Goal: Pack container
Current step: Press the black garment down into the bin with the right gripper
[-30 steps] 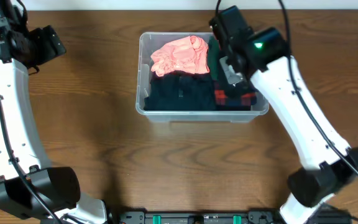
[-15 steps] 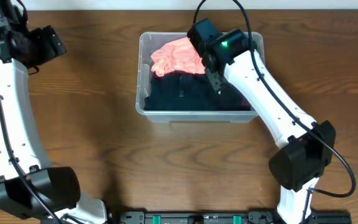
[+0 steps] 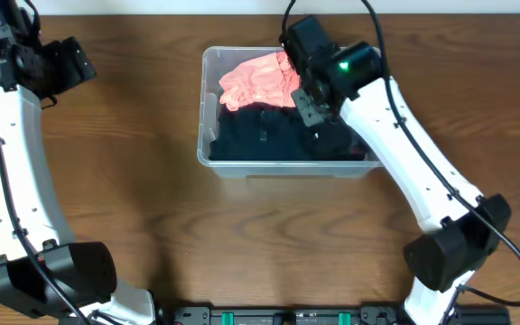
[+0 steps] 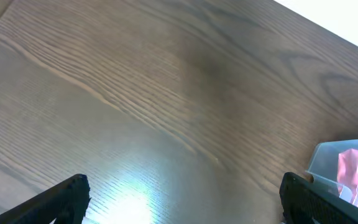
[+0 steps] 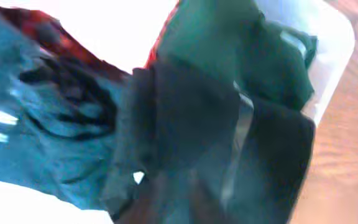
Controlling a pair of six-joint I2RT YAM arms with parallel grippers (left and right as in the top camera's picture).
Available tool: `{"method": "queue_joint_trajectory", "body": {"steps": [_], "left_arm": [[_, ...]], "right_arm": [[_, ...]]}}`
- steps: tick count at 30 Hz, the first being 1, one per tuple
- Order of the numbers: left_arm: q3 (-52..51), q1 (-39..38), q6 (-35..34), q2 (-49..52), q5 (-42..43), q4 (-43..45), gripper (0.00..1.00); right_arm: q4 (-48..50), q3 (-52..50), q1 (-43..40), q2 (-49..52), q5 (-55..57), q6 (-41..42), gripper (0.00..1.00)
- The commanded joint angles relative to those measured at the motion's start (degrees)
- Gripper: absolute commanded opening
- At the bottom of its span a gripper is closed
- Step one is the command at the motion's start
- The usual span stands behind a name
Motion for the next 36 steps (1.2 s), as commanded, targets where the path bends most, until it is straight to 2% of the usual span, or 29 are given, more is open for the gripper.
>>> {"method": "queue_joint_trajectory", "body": {"steps": [1,9,16,20,27,36], "left_arm": [[0.04,0.20,0.09,0.07,-0.48,-0.13,0.98],[0.04,0.20,0.09,0.07,-0.48,-0.15,0.98],[0.04,0.20,0.09,0.07,-0.48,-0.13,0.98],[0.04,0.20,0.09,0.07,-0.48,-0.13,0.98],[0.04,0.20,0.09,0.07,-0.48,-0.13,0.98],[0.04,0.20,0.09,0.07,-0.48,-0.13,0.98]], "right_arm": [[1.18,0.55,-1.68,-0.70,-3.32,1.29,0.01],[2.38,0.39,-4.83,1.55,-4.61,2.80,0.01],[1.25,-0.98,-6.73,7.45,-8.50,2.78,0.01],[2.47,-5.51,-6.73,11.10,-9.25,2.82,0.01],[11.37,-16.74,-6.86,14.16,-12.13,3.32,0.01],[8.70,-12.74,-7.10,11.67,-12.11,2.69,0.01]]}}
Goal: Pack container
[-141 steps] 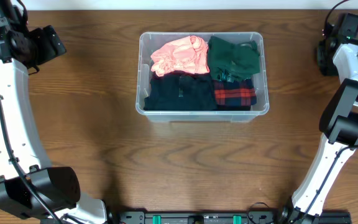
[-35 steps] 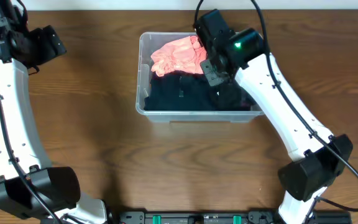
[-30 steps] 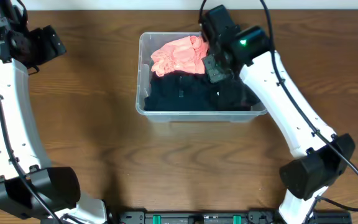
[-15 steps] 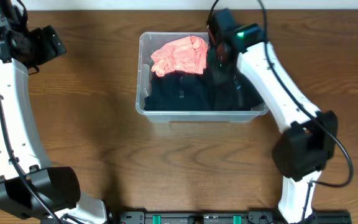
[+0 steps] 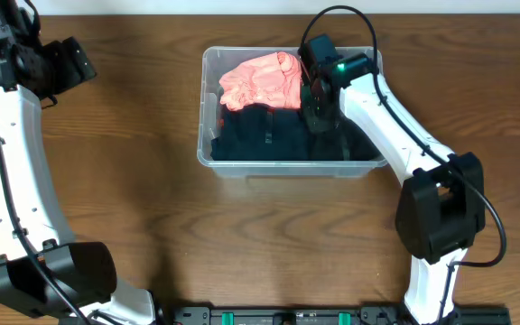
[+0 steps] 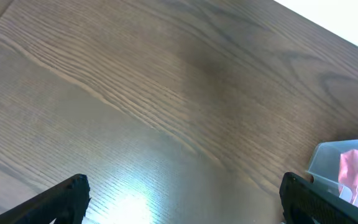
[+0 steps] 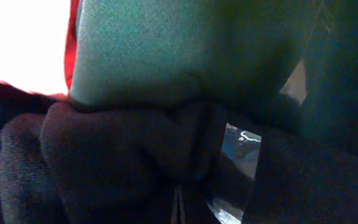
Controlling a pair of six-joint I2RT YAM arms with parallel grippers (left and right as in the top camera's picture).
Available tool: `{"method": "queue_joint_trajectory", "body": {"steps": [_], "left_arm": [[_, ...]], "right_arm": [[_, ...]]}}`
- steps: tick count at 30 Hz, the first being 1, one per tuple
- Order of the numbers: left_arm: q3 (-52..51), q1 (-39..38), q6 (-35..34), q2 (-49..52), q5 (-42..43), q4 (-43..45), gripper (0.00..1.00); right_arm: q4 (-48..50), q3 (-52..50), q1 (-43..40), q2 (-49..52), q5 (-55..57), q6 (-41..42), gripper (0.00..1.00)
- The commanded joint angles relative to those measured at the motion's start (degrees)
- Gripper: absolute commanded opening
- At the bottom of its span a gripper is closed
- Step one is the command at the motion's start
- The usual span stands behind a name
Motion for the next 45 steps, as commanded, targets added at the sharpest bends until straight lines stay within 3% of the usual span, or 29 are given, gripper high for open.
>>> {"method": "queue_joint_trajectory", "body": {"steps": [1,4,8,11,13,14,29,45], "left_arm": [[0.04,0.20,0.09,0.07,-0.48,-0.13,0.98],[0.04,0.20,0.09,0.07,-0.48,-0.13,0.98],[0.04,0.20,0.09,0.07,-0.48,-0.13,0.98],[0.04,0.20,0.09,0.07,-0.48,-0.13,0.98],[0.04,0.20,0.09,0.07,-0.48,-0.13,0.98],[0.04,0.20,0.09,0.07,-0.48,-0.13,0.98],[0.04,0.20,0.09,0.07,-0.48,-0.13,0.98],[0.04,0.20,0.09,-0.07,-0.48,-0.13,0.98]], "right_arm": [[-2.29,0.39,-0.70,2.47,-3.39,0.13,0.01],[-4.17,4.07,-1.38,-0.37,-2.80,-0.76,0.04],[-6.67,9.44,-2.69,-4.66,-2.78,-1.73,0.48],[-7.41,12.15,-4.44,-7.56,-2.73,-1.95,0.73],[-7.26,13.14,-6.12,-9.25,-2.71,-1.95,0.96],[-7.02,13.42,-7.28,-10.05,-2.54,-1.95,0.99],[-2.36,13.38,-23.52,-11.61,7.32,-1.92,0.99],[-2.49,13.38,-25.42,-11.61,7.34,-1.92,0.99]]}}
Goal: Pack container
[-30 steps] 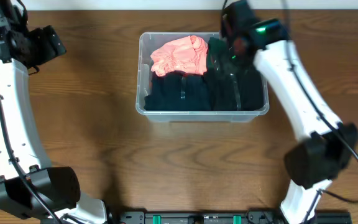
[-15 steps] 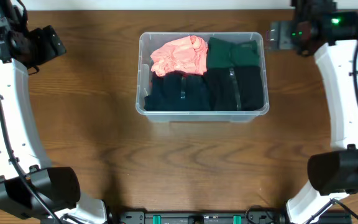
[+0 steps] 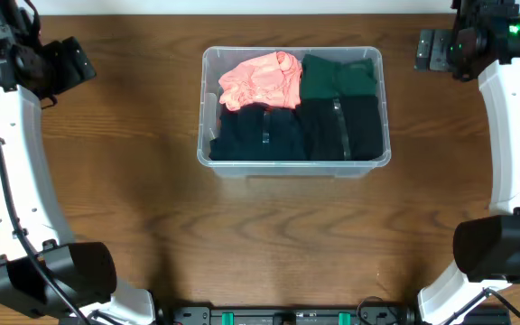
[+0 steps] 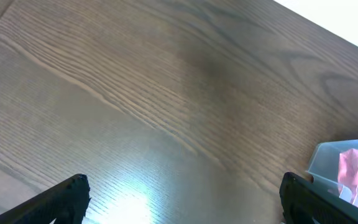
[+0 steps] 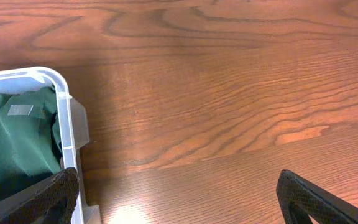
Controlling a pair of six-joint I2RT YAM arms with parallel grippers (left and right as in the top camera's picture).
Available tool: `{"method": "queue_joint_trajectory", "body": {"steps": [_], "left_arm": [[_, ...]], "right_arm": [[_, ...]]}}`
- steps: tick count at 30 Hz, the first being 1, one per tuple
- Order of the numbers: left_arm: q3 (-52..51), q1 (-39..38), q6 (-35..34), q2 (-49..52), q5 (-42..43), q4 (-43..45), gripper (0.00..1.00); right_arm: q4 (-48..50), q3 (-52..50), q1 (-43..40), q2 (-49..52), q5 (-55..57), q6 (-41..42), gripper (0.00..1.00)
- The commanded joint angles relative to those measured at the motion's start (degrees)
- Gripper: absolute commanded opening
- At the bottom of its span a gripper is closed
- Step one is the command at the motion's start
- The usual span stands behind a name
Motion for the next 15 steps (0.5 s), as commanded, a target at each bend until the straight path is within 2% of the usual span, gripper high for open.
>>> {"method": "queue_joint_trajectory", "body": {"steps": [1,7,15], "left_arm": [[0.04,0.11,0.07,-0.37,-0.48,-0.13,0.98],[0.02,0.02,0.07,-7.26,-0.48,-0.15,0.98],[0.02,-0.92,0.28,-25.66,-1.99,-0.15,0.98]], "right_arm": [[-0.04,0.28,0.17,0.31,0.74,-0.11,0.99],[-0.04,0.28,0.17,0.31,0.74,-0.11,0.99],[-0.07,0.28,0.26,0.31,0.74,-0.11,0.99]]}}
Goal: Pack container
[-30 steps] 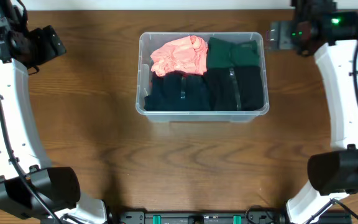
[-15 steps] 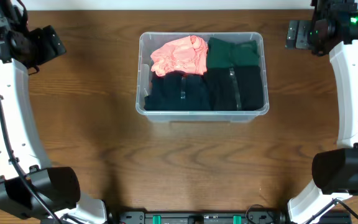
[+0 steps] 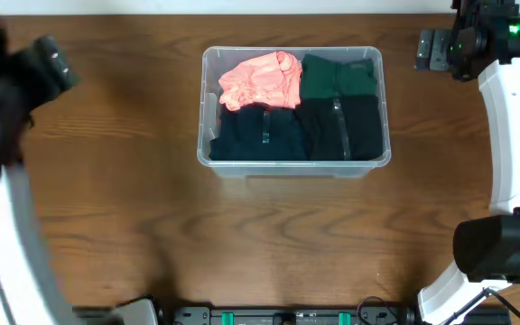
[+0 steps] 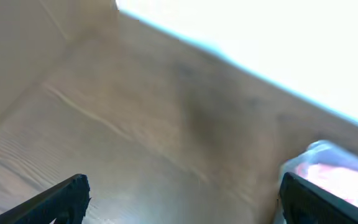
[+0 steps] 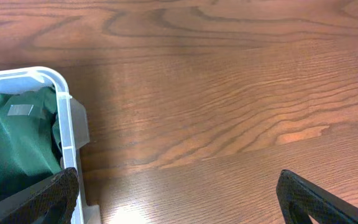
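Note:
The clear plastic container [image 3: 292,163] stands mid-table. It holds a pink garment [image 3: 258,79], a green garment [image 3: 337,77] and dark folded garments [image 3: 283,134]. My right gripper [image 3: 436,50] hangs off the container's far right corner, open and empty over bare wood [image 5: 176,199]; the container's corner [image 5: 64,124] with the green cloth [image 5: 17,143] shows at its left. My left gripper [image 3: 48,63] is a blur at the far left, open and empty [image 4: 182,205]. The container [image 4: 328,155] is smeared at that view's right edge.
Brown wooden table [image 3: 269,235] all round the container. The table's far edge [image 4: 185,43] meets a bright wall in the left wrist view. The arms' bases sit at the near edge, left and right.
My left arm has moved: it is blurred overhead, and its view now takes in the table's far edge and the wall. The right gripper and the container's contents are unchanged.
My right gripper was first down in the container over the clothes, then pressed in among the dark and green garments. Later it hung open off the far right corner, with the clothes lying flat. The left arm stayed still until now.

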Controlling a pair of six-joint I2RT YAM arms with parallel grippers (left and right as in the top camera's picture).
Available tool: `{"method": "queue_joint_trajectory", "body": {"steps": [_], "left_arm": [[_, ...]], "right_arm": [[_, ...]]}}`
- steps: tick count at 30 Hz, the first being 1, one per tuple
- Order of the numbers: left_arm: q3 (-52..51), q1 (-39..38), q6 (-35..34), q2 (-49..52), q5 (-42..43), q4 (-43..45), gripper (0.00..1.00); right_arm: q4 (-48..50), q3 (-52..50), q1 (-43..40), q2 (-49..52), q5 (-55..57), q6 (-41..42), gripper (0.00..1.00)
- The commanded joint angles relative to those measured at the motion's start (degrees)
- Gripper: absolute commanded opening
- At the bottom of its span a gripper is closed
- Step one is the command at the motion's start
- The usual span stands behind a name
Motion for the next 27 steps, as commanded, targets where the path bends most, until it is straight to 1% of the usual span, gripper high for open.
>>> {"method": "queue_joint_trajectory", "body": {"steps": [1,8,11,14,17,20,27], "left_arm": [[0.50,-1.68,0.28,-8.31,-1.05,-0.22,0.98],[-1.57,-7.74,0.28,-23.23,-1.05,-1.05,0.98],[-5.79,-9.27,0.20,-29.44,-0.81,-0.26,0.98],[-12.87,-9.70,0.15,-35.19,-0.81,2.71,0.98],[-23.52,-9.70,0.04,-41.42,-0.74,10.08,0.98],[-35.15,-9.70,-0.96,-47.23,-0.24,19.63,0.98],[-62.34,-11.34,-4.09,-58.40,1.38,44.54,0.98]], "right_arm": [[-0.02,0.28,0.26,0.31,0.72,-0.11,0.99],[-0.04,0.28,0.26,0.31,0.74,-0.11,0.99],[-0.04,0.28,0.28,0.31,0.72,-0.11,0.99],[-0.04,0.28,0.28,0.31,0.74,-0.11,0.99],[-0.02,0.28,0.28,0.31,0.74,-0.11,0.99],[-0.02,0.28,0.26,0.31,0.74,-0.11,0.99],[-0.02,0.28,0.33,0.31,0.72,-0.11,0.99]]}}
